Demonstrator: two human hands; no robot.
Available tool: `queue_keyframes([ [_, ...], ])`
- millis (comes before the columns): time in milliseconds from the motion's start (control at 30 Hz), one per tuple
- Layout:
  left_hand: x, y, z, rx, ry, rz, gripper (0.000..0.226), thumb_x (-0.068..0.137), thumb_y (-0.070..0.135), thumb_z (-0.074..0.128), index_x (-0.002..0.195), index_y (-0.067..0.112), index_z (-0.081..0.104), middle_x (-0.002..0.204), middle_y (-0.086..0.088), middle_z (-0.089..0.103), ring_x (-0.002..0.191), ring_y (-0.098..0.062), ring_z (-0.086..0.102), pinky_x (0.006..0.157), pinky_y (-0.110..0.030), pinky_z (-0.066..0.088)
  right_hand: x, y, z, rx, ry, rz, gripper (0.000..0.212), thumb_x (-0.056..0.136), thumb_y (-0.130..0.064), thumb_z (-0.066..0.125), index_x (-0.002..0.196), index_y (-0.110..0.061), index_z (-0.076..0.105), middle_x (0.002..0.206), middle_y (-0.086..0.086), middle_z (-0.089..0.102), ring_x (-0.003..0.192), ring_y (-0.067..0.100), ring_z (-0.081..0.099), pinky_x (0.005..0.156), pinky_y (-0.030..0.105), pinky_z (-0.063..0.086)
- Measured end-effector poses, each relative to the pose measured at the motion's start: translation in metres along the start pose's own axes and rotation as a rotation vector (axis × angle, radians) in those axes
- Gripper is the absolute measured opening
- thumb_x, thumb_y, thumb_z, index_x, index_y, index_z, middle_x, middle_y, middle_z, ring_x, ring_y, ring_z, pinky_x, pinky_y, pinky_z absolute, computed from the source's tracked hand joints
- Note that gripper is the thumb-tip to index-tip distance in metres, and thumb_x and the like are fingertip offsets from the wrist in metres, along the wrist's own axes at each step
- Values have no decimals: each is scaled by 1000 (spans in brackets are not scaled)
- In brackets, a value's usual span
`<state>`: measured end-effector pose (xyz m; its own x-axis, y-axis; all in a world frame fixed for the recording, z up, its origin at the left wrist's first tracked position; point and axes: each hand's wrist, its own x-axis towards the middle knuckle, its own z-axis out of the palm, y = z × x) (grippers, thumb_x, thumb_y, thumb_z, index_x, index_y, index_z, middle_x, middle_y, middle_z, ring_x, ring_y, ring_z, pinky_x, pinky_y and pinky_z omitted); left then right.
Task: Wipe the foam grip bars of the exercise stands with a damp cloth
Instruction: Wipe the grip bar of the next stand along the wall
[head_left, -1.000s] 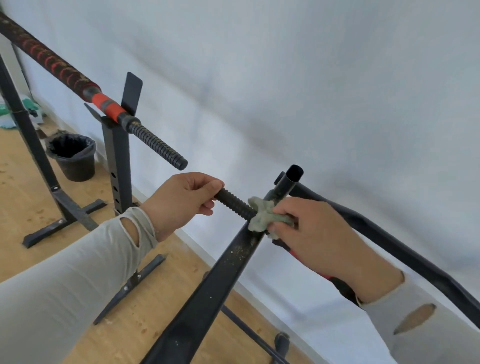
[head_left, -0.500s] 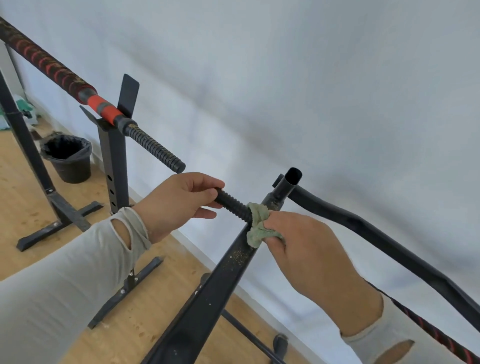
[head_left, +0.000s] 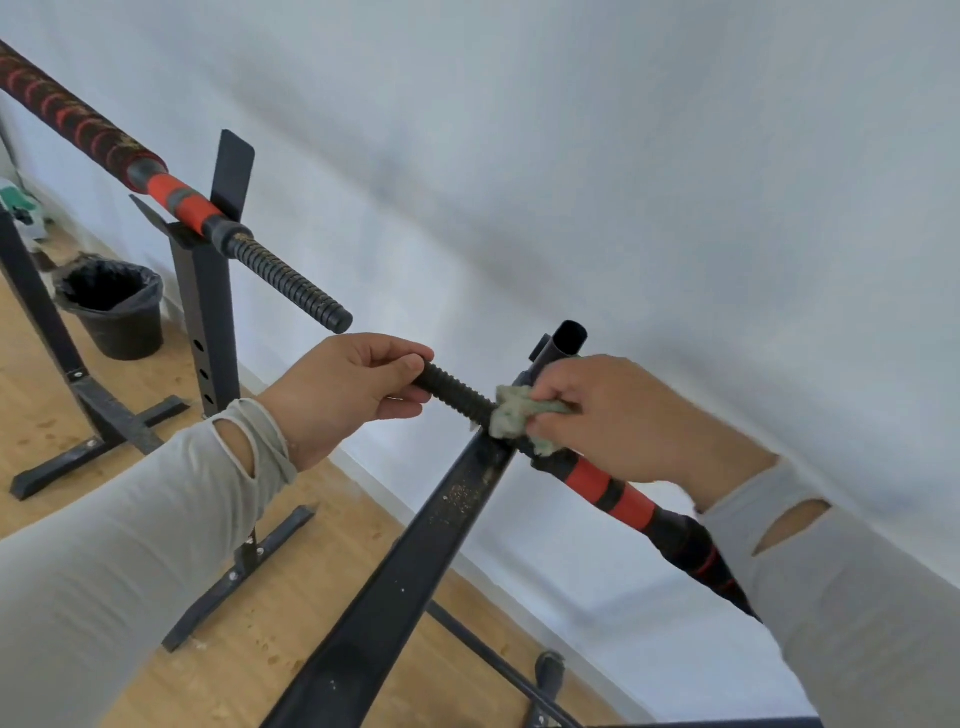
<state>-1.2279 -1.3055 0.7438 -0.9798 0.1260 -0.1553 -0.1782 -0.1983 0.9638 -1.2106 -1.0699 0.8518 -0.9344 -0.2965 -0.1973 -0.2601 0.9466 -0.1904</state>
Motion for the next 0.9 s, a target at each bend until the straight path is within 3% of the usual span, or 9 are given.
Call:
queue_keyframes([
  [200, 0, 1, 0, 11, 9, -9, 16, 98, 11, 61, 108, 7, 73, 98, -12, 77, 88, -21, 74, 78, -30, 62, -21, 23, -7, 284, 348, 92, 10, 93, -36, 69, 89, -28, 68, 87, -7, 74, 78, 12, 69, 74, 33, 55],
  [267, -1, 2, 1, 15, 13, -12, 16, 98, 12, 61, 107, 7, 73, 98, -14, 77, 88, -21, 74, 79, -30, 62, -27, 14, 6, 304, 327, 31, 4, 92, -34, 69, 88, -33, 67, 86, -18, 72, 80, 2, 68, 76, 27, 52],
  [333, -1, 3, 1, 28, 16, -15, 16, 97, 14, 62, 106, 7, 74, 97, -15, 77, 88, -23, 74, 78, -29, 62, -35, 3, 23, 185, 217, -36, 12, 95, -27, 66, 92, -38, 65, 78, -28, 65, 75, -7, 61, 69, 12, 40],
  [367, -1, 3, 2, 30, 15, -18, 17, 97, 16, 63, 106, 8, 74, 96, -16, 77, 88, -24, 74, 78, -29, 62, -37, 1, 31, 73, 184, -49, 8, 97, -29, 62, 99, -36, 65, 79, -24, 63, 74, -3, 59, 66, 12, 36],
  [500, -1, 2, 1, 19, 26, -27, 16, 95, 19, 66, 102, 9, 76, 91, -16, 77, 83, -22, 74, 76, -28, 62, -32, -10, 39, -221, 192, -86, 17, 103, -34, 53, 117, -31, 63, 109, -11, 70, 93, 17, 66, 81, 24, 52],
  [567, 0, 2, 1, 34, 35, -29, 18, 95, 22, 67, 99, 9, 77, 88, -15, 76, 80, -22, 73, 75, -28, 62, -24, -23, 39, -339, 179, -193, 17, 100, -23, 60, 117, -26, 63, 116, -4, 70, 98, 24, 69, 87, 36, 57],
  [667, 1, 2, 3, 49, 42, -28, 22, 95, 26, 66, 96, 7, 77, 85, -14, 76, 77, -22, 72, 76, -30, 62, -8, -46, 41, -338, 156, -296, 28, 93, -18, 69, 119, -24, 63, 118, -2, 68, 101, 25, 68, 96, 40, 55],
  [800, 0, 0, 4, 69, 20, -28, 34, 96, 34, 62, 98, 3, 76, 94, -19, 76, 83, -25, 71, 75, -29, 62, 24, -72, 51, -318, 322, -309, 26, 82, -8, 72, 103, -20, 65, 85, -4, 63, 65, 19, 51, 60, 32, 45],
  [900, -1, 0, 5, 132, 49, -7, 35, 97, 36, 60, 95, 4, 76, 88, -16, 76, 75, -23, 68, 70, -29, 61, 26, -64, 56, -301, 336, -315, 25, 81, -5, 72, 99, -21, 65, 84, -6, 64, 65, 19, 58, 58, 31, 48],
])
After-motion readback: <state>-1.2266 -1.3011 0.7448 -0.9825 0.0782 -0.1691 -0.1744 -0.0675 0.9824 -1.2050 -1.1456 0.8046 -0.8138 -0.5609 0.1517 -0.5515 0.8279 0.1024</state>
